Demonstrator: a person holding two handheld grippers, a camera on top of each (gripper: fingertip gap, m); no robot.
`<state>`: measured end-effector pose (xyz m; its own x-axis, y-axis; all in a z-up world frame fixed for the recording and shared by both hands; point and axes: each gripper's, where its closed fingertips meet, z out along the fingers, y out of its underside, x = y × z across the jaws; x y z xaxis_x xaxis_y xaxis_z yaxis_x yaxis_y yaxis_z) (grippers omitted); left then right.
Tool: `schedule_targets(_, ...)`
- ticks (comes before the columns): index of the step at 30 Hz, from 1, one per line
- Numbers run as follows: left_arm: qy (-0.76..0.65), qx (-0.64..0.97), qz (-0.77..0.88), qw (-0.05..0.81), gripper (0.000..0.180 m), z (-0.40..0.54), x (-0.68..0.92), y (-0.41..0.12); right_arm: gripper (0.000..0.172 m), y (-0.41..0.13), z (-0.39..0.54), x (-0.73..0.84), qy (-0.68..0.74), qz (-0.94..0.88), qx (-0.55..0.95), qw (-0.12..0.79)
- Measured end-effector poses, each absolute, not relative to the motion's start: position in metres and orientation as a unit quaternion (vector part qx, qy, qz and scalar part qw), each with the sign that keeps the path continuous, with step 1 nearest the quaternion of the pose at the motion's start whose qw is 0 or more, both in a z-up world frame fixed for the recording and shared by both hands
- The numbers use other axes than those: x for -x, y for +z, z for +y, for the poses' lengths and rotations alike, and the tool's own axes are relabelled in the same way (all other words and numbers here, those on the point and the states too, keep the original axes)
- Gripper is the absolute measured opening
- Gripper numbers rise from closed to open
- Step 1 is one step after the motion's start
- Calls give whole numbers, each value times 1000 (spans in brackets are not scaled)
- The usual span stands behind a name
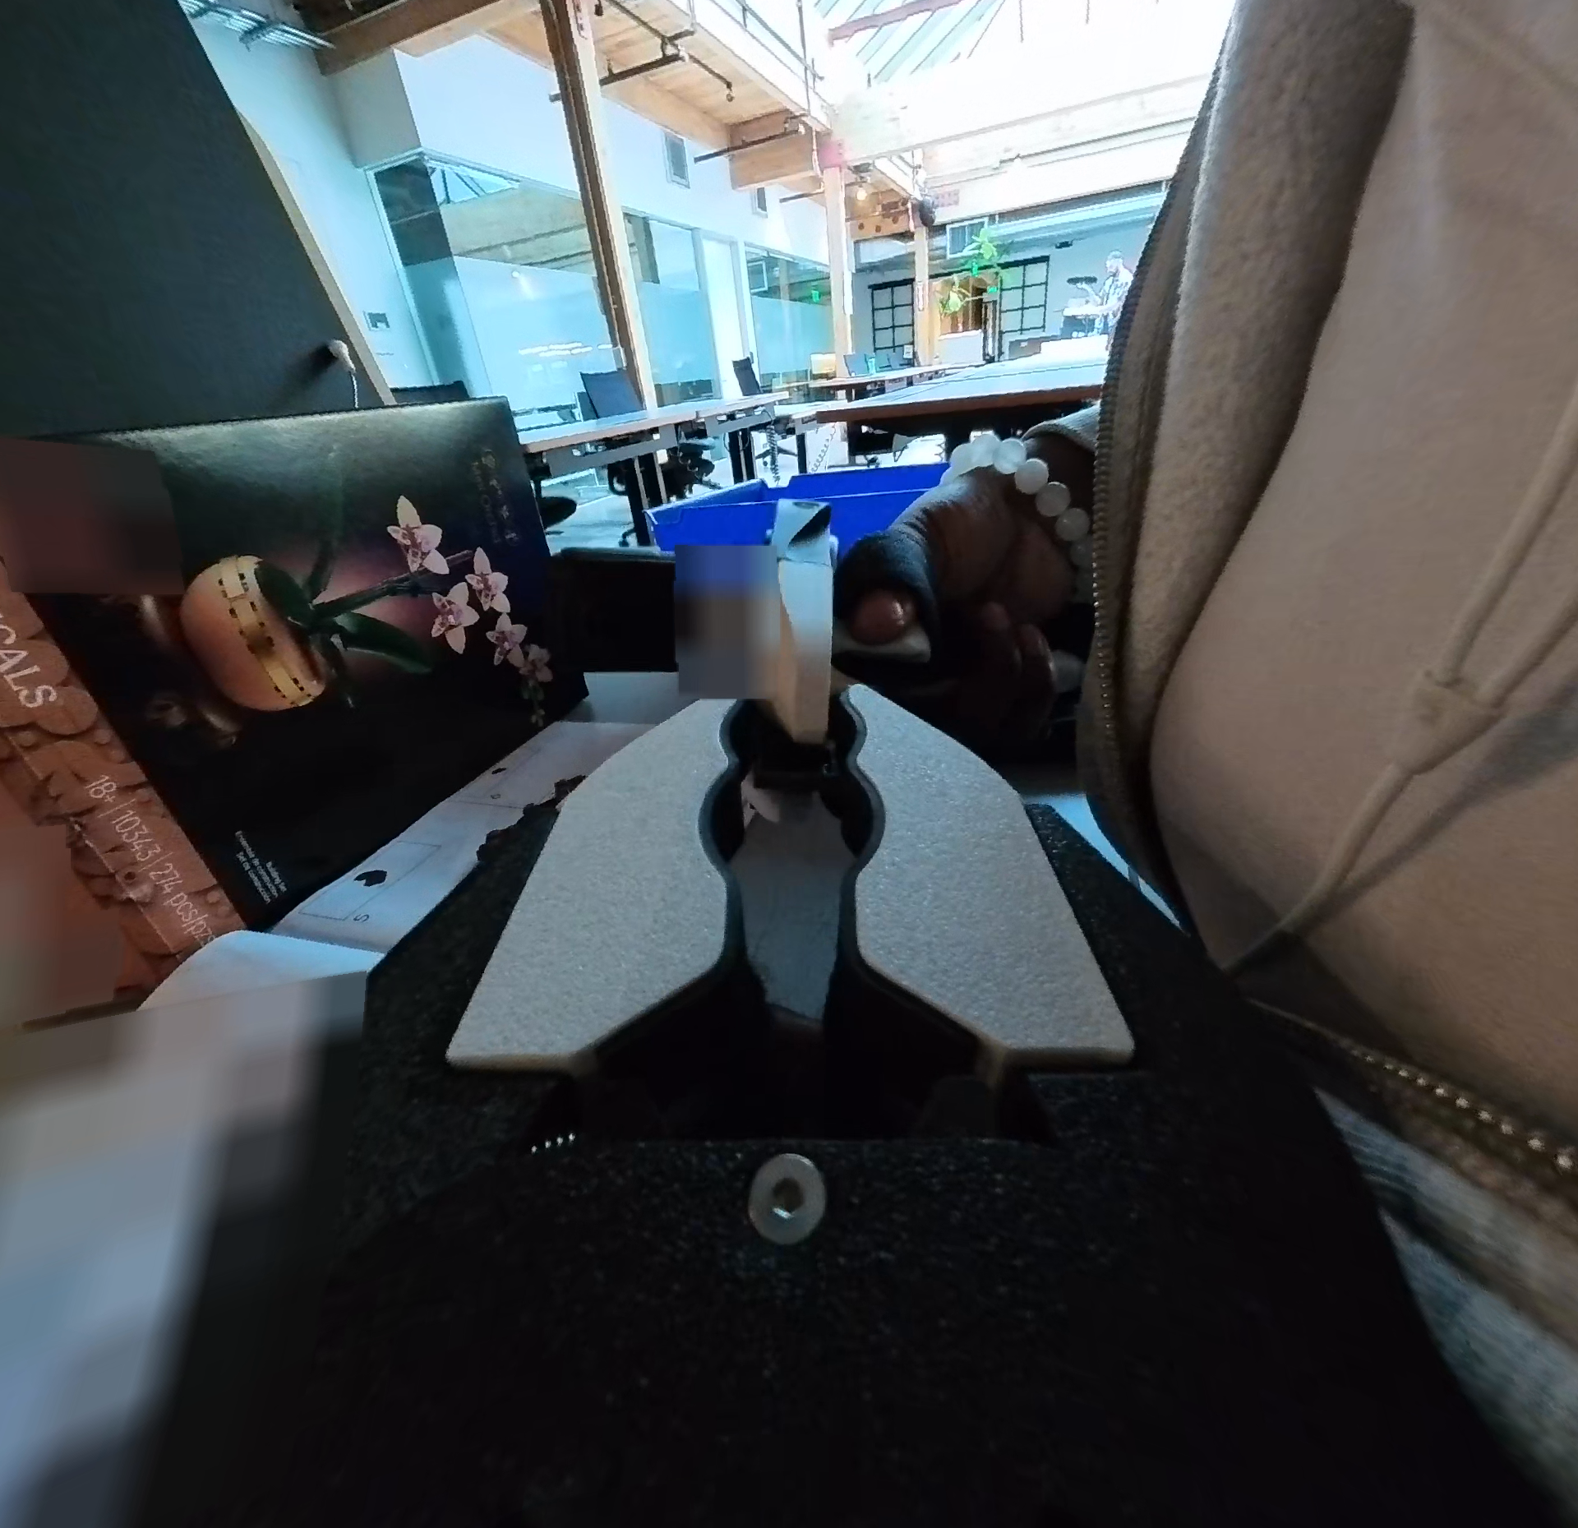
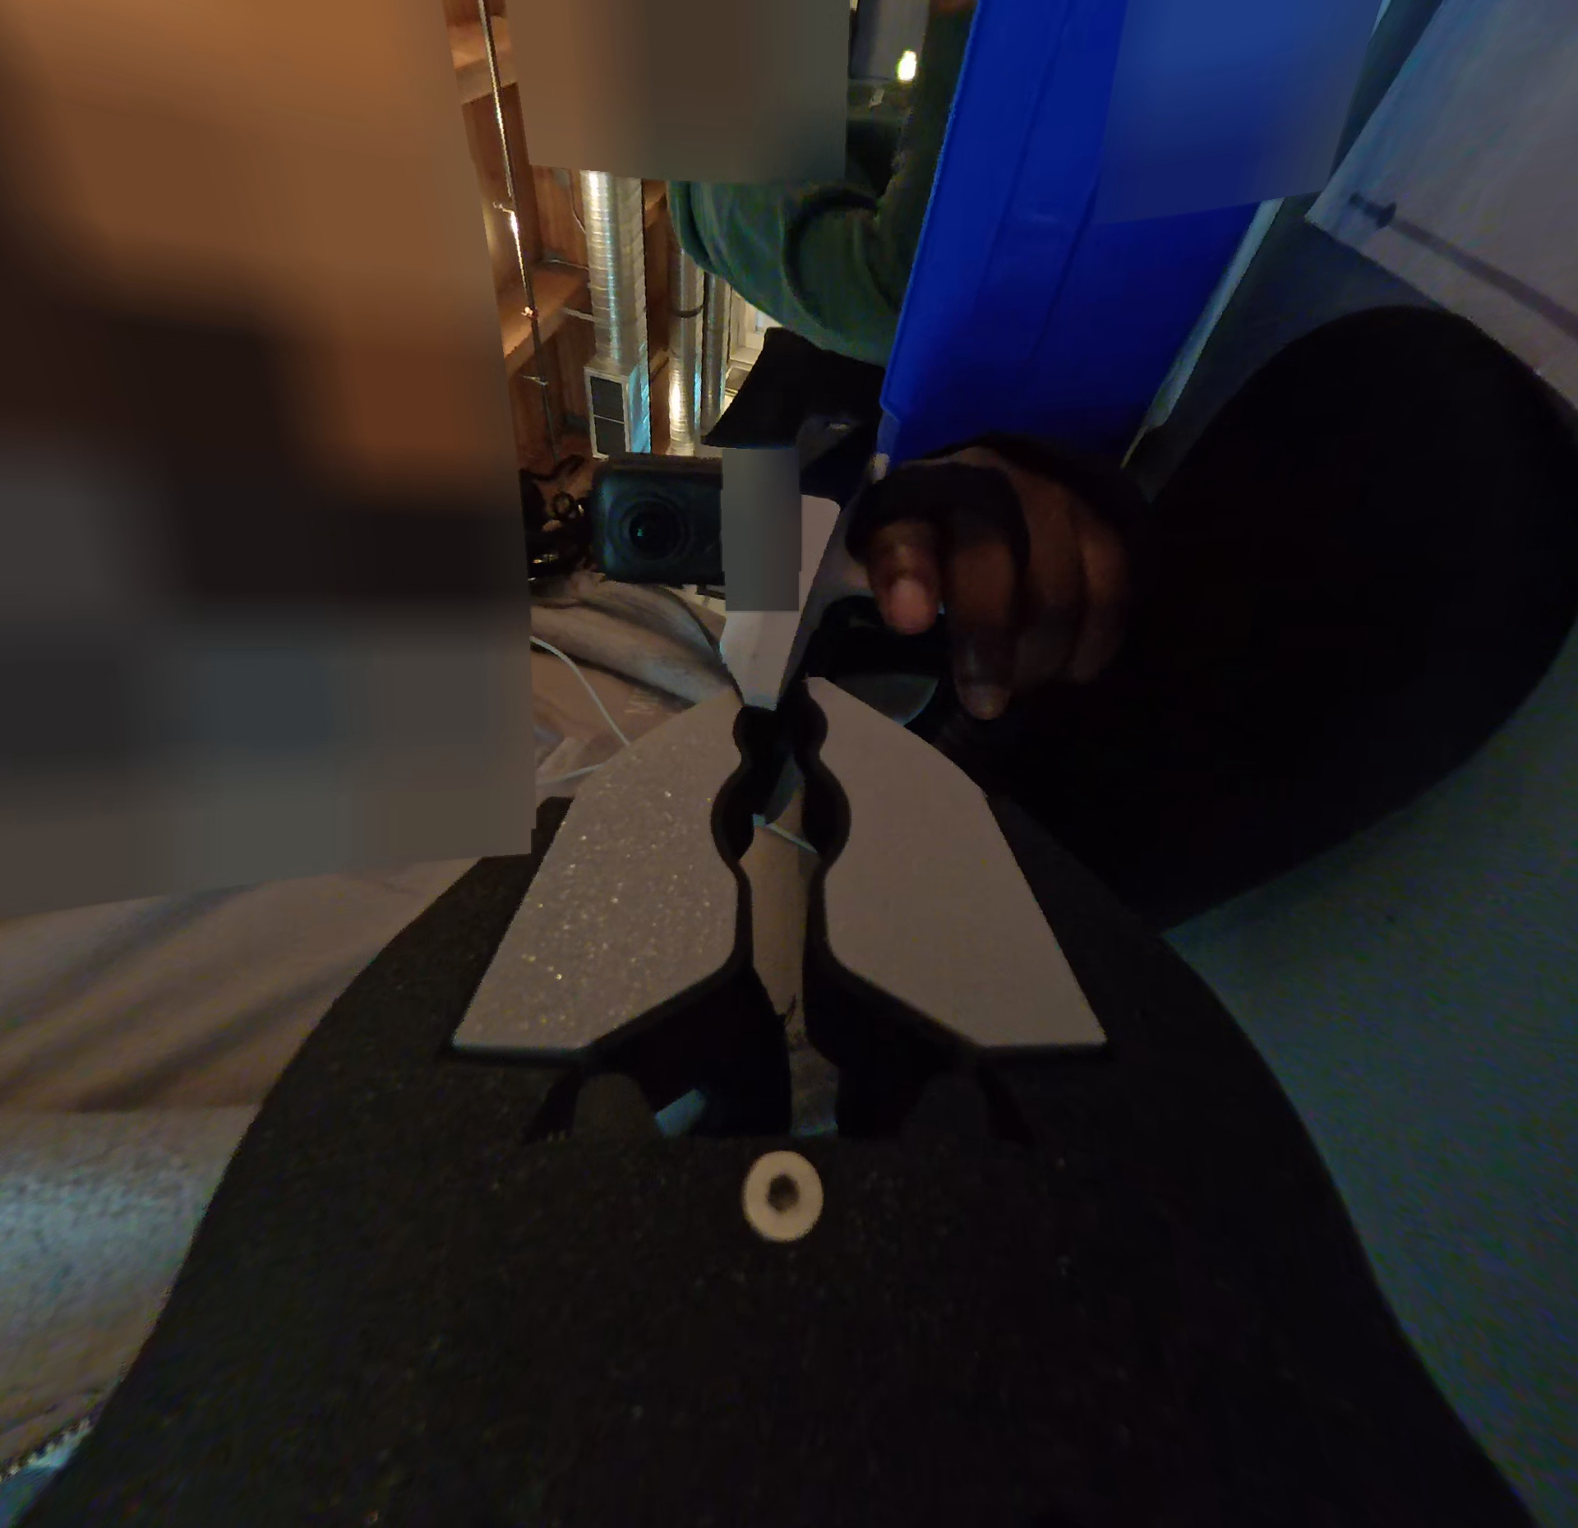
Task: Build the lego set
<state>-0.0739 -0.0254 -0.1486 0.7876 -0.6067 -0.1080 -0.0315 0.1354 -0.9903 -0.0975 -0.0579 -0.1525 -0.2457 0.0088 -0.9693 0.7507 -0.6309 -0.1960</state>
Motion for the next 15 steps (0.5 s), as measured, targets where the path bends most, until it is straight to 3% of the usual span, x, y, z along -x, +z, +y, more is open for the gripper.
schedule_targets(15, -208, 615, 249, 718, 16, -28, 76, -145, 4, -150, -60, 100, -714, 346, -554, 252)
